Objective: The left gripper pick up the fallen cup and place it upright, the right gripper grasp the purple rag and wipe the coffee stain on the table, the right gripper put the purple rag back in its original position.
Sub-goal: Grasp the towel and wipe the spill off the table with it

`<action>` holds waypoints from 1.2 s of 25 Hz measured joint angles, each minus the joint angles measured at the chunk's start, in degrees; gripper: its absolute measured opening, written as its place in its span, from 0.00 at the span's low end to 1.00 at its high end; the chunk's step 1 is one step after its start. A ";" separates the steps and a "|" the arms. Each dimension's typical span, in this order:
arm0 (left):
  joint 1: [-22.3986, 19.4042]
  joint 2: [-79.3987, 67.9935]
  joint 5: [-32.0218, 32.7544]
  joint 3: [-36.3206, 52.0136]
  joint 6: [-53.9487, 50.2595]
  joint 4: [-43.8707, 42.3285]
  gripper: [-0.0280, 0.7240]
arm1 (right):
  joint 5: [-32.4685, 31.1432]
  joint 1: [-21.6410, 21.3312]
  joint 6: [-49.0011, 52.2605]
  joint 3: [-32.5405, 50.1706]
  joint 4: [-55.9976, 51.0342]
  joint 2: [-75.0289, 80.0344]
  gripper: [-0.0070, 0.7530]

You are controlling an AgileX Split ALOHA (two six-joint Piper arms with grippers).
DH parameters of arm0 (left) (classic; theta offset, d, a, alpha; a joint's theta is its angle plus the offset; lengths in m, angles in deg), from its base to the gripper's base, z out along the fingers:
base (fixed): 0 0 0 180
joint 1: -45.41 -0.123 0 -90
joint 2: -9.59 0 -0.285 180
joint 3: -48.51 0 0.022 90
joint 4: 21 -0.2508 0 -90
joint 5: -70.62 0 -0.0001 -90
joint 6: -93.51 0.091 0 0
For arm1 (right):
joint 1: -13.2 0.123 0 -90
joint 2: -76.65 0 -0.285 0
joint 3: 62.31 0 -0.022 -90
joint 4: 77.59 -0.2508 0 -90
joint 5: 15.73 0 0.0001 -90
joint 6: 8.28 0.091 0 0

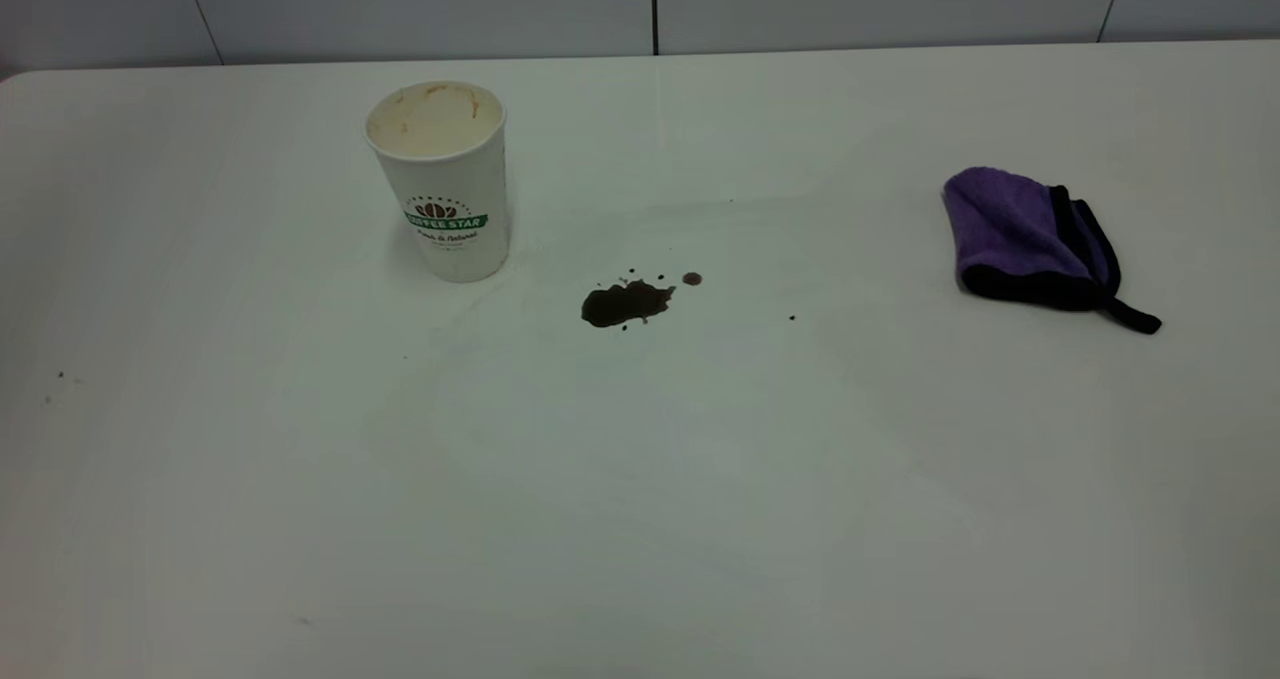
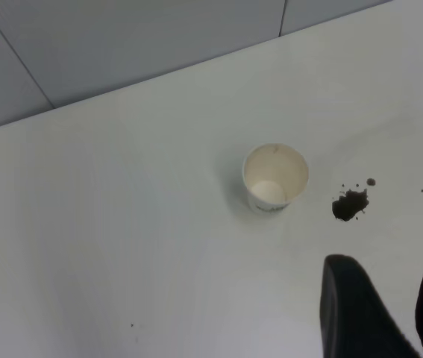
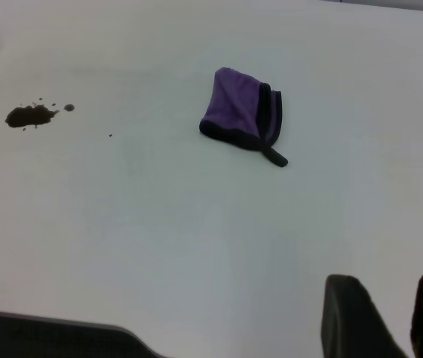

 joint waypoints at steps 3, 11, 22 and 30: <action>0.00 13.24 0.00 9.79 -0.05 -0.45 0.36 | 0.00 0.00 0.00 0.00 0.00 0.00 0.32; -0.85 45.45 -1.01 40.23 -5.08 -0.59 0.36 | 0.00 0.00 0.00 0.00 0.00 0.00 0.32; -7.07 67.15 -1.97 61.94 -8.65 -6.37 0.36 | 0.00 0.00 0.00 0.00 0.00 0.00 0.32; -7.07 69.56 -2.73 65.53 -8.68 -7.68 0.36 | 0.00 0.00 0.00 0.00 0.00 0.00 0.32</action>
